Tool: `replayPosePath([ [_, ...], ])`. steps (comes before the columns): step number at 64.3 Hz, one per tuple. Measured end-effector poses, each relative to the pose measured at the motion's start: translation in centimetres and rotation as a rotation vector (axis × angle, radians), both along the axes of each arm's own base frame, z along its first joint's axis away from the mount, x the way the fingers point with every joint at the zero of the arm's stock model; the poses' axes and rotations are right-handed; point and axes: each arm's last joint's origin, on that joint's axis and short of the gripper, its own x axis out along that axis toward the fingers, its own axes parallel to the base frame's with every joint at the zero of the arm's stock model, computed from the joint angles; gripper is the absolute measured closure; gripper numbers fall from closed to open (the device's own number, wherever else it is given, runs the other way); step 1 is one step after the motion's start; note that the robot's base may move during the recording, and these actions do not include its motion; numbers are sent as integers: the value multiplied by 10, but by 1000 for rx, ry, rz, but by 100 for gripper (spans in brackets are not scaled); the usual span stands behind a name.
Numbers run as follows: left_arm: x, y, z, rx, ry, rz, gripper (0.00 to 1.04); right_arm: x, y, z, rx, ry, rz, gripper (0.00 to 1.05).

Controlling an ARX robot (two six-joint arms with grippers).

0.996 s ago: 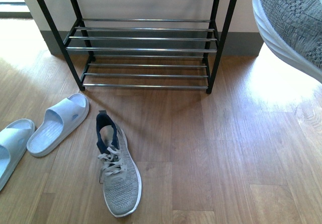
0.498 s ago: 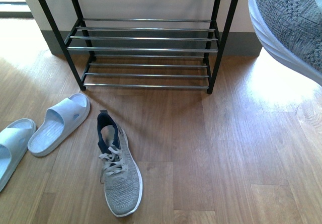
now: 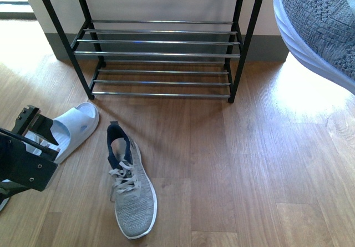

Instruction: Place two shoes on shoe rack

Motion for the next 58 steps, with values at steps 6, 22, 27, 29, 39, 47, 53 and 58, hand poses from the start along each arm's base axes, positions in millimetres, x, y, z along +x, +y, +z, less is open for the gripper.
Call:
replayPosePath([
  [6, 0, 0, 0, 3, 0, 1, 9, 0, 0, 0, 0, 0, 0, 103],
  [22, 3, -3, -1, 4, -4, -9, 9, 0, 0, 0, 0, 0, 0, 103],
  [27, 6, -5, -2, 4, -8, -16, 9, 0, 0, 0, 0, 0, 0, 103],
  [29, 9, -6, -3, 4, -13, -21, 9, 0, 0, 0, 0, 0, 0, 103],
  [39, 23, -22, -13, -17, -49, -76, 9, 0, 0, 0, 0, 0, 0, 103],
  [47, 28, -40, -13, -47, -95, -137, 9, 0, 0, 0, 0, 0, 0, 103],
  [53, 28, -51, -12, -63, -121, -173, 9, 0, 0, 0, 0, 0, 0, 103],
  [58, 26, -56, -13, -76, -136, -191, 9, 0, 0, 0, 0, 0, 0, 103],
])
